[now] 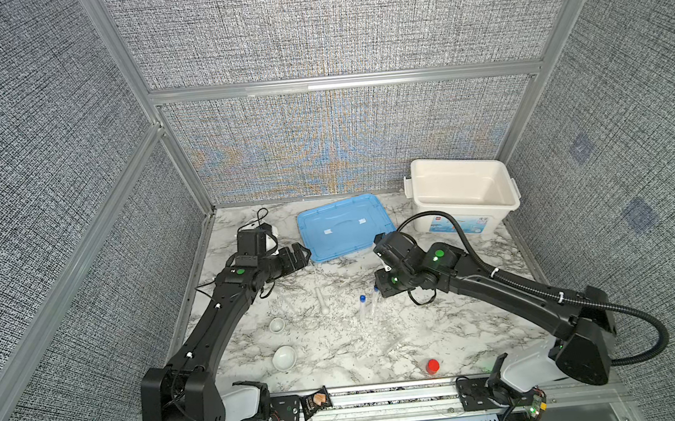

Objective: Organize the chemistry lab equipment

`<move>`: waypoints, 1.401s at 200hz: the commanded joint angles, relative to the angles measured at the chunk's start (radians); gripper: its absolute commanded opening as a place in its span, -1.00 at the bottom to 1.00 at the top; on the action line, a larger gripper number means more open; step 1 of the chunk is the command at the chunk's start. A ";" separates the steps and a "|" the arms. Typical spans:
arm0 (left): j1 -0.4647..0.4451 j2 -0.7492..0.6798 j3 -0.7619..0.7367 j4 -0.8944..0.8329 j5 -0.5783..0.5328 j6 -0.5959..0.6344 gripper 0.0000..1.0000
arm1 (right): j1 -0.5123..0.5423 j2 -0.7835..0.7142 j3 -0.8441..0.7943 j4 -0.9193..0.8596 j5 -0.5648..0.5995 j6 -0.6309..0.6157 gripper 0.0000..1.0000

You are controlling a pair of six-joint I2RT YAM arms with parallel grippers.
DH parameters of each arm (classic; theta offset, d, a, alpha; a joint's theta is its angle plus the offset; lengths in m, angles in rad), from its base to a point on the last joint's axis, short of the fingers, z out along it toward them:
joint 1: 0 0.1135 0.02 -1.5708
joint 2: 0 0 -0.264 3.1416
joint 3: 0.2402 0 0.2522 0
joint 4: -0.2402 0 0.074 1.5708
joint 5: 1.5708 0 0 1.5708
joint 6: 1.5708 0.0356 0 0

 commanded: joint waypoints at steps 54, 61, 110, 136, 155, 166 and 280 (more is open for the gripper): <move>0.000 0.005 0.000 0.023 0.008 -0.001 0.98 | 0.003 0.018 0.007 -0.002 -0.045 0.001 -0.20; 0.001 0.004 0.000 0.024 0.007 -0.001 0.98 | 0.003 0.018 0.009 -0.002 -0.046 0.001 -0.20; 0.001 0.001 0.003 0.023 0.008 0.001 0.98 | 0.003 0.010 0.017 -0.010 -0.035 -0.006 -0.20; 0.000 -0.002 0.003 0.019 0.005 0.004 0.98 | 0.002 -0.010 0.015 -0.006 -0.024 -0.003 -0.20; 0.000 -0.005 0.006 0.017 0.007 0.005 0.98 | 0.002 -0.029 0.014 -0.007 -0.015 -0.004 -0.17; 0.000 -0.005 0.007 0.017 0.007 0.005 0.97 | 0.002 -0.039 0.014 -0.007 -0.009 -0.004 -0.11; 0.001 -0.077 0.039 -0.146 -0.056 0.059 0.99 | 0.099 -0.381 -0.467 0.295 -0.117 -0.288 0.81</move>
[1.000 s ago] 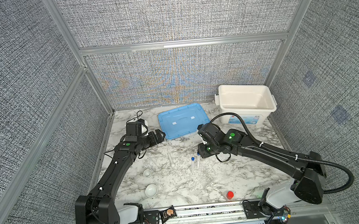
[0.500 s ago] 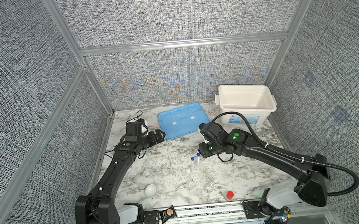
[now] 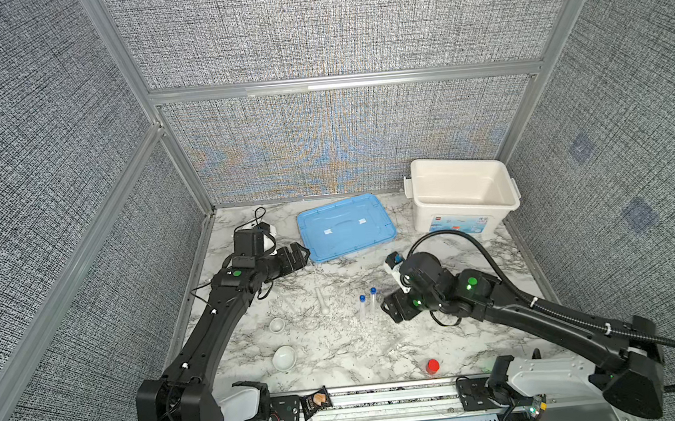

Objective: Organize the chemistry lab equipment

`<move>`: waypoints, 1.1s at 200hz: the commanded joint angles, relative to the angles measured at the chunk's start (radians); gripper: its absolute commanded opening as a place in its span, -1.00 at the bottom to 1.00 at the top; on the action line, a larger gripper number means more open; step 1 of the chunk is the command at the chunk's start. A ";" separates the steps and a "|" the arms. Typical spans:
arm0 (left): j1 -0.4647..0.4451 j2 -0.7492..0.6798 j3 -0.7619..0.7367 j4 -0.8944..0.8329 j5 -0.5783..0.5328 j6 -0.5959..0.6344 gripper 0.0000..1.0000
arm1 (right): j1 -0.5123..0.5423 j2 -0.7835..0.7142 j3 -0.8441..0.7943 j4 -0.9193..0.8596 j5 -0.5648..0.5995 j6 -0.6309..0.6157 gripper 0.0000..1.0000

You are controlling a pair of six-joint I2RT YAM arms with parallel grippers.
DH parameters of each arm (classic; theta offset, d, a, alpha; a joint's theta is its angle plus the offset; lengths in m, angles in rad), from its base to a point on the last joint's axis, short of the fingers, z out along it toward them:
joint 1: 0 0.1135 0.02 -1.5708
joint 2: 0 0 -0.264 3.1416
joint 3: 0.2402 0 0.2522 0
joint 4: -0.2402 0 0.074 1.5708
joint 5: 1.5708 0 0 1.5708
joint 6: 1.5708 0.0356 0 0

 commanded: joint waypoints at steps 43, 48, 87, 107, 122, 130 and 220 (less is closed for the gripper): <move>0.001 -0.094 -0.016 -0.097 -0.139 0.061 0.99 | 0.147 -0.086 -0.286 0.261 0.048 -0.049 0.98; 0.002 -0.099 -0.019 -0.099 -0.141 0.062 0.99 | 0.159 -0.080 -0.298 0.273 0.071 -0.031 0.98; 0.002 -0.123 -0.017 -0.154 -0.168 0.094 0.99 | 0.204 -0.056 -0.401 0.339 0.099 0.100 0.98; 0.002 -0.132 -0.021 -0.156 -0.186 0.103 0.99 | 0.221 0.007 -0.392 0.327 0.169 0.140 0.98; 0.001 -0.131 -0.025 -0.147 -0.179 0.098 0.99 | 0.224 0.065 -0.375 0.329 0.185 0.142 0.99; 0.001 -0.127 -0.024 -0.142 -0.172 0.093 0.99 | 0.229 0.094 -0.366 0.340 0.183 0.137 0.98; 0.001 -0.124 -0.020 -0.136 -0.159 0.101 0.99 | 0.256 0.189 -0.301 0.348 0.124 0.162 0.98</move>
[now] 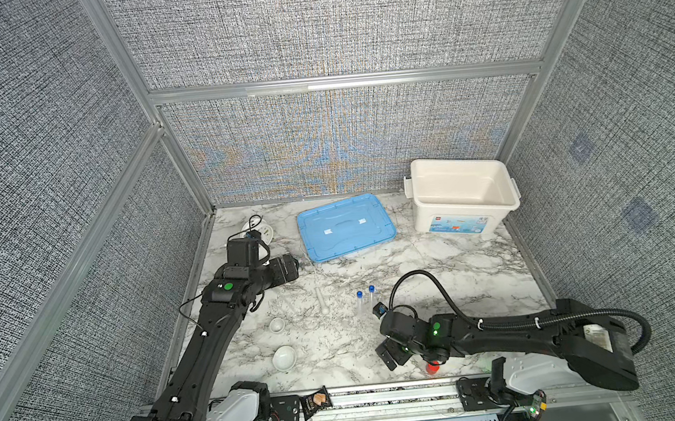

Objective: Organize the chemistry lab equipment

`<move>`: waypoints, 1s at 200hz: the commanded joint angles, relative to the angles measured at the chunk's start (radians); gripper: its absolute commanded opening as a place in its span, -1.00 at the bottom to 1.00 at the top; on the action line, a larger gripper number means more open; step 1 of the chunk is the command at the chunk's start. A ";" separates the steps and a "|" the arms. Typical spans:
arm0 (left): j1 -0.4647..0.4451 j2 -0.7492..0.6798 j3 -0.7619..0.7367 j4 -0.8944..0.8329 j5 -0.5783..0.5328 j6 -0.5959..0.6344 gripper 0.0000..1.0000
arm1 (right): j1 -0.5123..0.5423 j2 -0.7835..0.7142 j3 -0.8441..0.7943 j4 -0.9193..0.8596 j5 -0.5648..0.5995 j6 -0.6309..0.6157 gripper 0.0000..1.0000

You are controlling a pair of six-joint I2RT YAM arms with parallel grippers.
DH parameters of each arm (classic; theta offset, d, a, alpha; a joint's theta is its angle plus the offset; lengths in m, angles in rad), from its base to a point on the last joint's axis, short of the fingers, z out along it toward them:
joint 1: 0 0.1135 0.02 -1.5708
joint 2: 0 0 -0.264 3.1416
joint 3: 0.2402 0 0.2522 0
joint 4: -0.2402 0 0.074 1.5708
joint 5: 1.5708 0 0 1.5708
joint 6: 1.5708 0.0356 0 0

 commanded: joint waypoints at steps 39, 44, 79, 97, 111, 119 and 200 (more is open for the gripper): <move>0.002 -0.008 0.011 -0.012 0.009 0.015 0.99 | 0.051 -0.019 -0.028 0.082 -0.029 0.062 0.98; 0.000 -0.011 0.010 -0.014 0.008 0.016 0.99 | 0.057 -0.013 -0.027 0.080 -0.020 0.069 0.98; 0.001 -0.038 -0.015 -0.026 -0.010 0.016 0.99 | 0.068 0.057 0.038 -0.016 0.067 0.145 0.98; 0.001 -0.054 -0.024 -0.030 -0.017 0.015 0.99 | 0.071 0.091 0.061 -0.031 0.083 0.165 0.98; 0.001 -0.063 -0.029 -0.027 -0.022 0.014 0.99 | 0.073 0.122 0.086 -0.079 0.118 0.204 0.98; 0.001 -0.068 -0.033 -0.025 -0.024 0.013 0.99 | 0.073 0.139 0.104 -0.109 0.138 0.223 0.98; 0.000 -0.068 -0.038 -0.018 -0.030 0.024 0.99 | 0.079 0.169 0.139 -0.163 0.174 0.274 0.76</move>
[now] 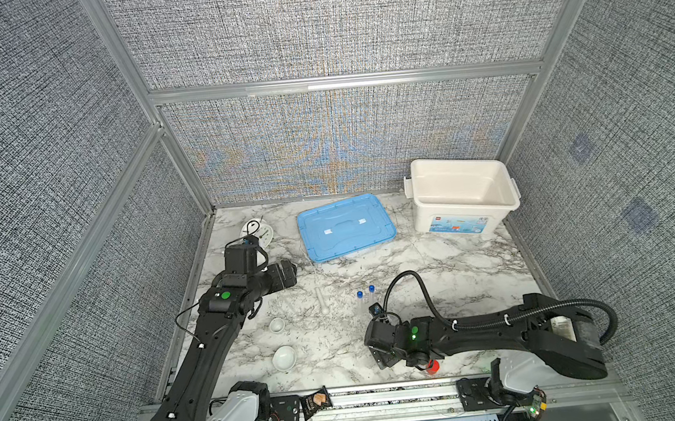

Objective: Organize the chemistry lab equipment
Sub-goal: 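Grip the clear acrylic rack's near edge with the right gripper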

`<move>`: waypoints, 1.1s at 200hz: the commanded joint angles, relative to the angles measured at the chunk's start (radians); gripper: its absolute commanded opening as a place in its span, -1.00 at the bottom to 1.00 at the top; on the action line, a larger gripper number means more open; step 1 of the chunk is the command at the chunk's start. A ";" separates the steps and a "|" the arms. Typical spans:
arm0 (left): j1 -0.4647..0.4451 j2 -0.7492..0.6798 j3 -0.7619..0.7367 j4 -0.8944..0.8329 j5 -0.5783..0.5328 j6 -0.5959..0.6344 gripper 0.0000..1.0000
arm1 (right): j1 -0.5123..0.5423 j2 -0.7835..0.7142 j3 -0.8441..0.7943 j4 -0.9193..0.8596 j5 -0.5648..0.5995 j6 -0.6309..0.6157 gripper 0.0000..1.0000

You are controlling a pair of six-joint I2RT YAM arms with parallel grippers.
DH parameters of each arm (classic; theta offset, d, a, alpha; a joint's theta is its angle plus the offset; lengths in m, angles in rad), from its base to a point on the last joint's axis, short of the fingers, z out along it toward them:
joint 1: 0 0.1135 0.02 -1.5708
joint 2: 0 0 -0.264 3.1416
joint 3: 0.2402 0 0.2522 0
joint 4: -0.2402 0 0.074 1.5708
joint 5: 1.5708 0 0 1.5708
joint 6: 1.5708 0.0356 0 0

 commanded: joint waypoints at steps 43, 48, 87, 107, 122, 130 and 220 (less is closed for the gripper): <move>0.001 -0.008 0.020 -0.023 -0.003 0.033 0.99 | -0.007 -0.024 -0.015 -0.017 0.016 0.026 0.72; 0.001 -0.010 0.023 -0.026 0.005 0.038 0.99 | -0.007 -0.027 -0.018 -0.019 0.019 0.030 0.71; 0.001 -0.014 0.034 -0.042 -0.021 0.059 0.99 | -0.028 -0.054 -0.043 -0.037 0.037 0.075 0.66; 0.001 -0.015 0.038 -0.042 -0.021 0.058 0.99 | -0.044 -0.057 -0.051 -0.036 0.030 0.085 0.63; 0.000 -0.014 0.038 -0.037 -0.013 0.050 0.99 | -0.051 -0.057 -0.059 -0.045 0.036 0.105 0.60; 0.000 -0.013 0.040 -0.033 -0.011 0.047 0.99 | -0.058 -0.060 -0.066 -0.048 0.036 0.113 0.59; 0.000 0.035 0.134 -0.075 -0.048 0.092 0.99 | -0.106 -0.087 -0.150 0.101 -0.073 0.016 0.91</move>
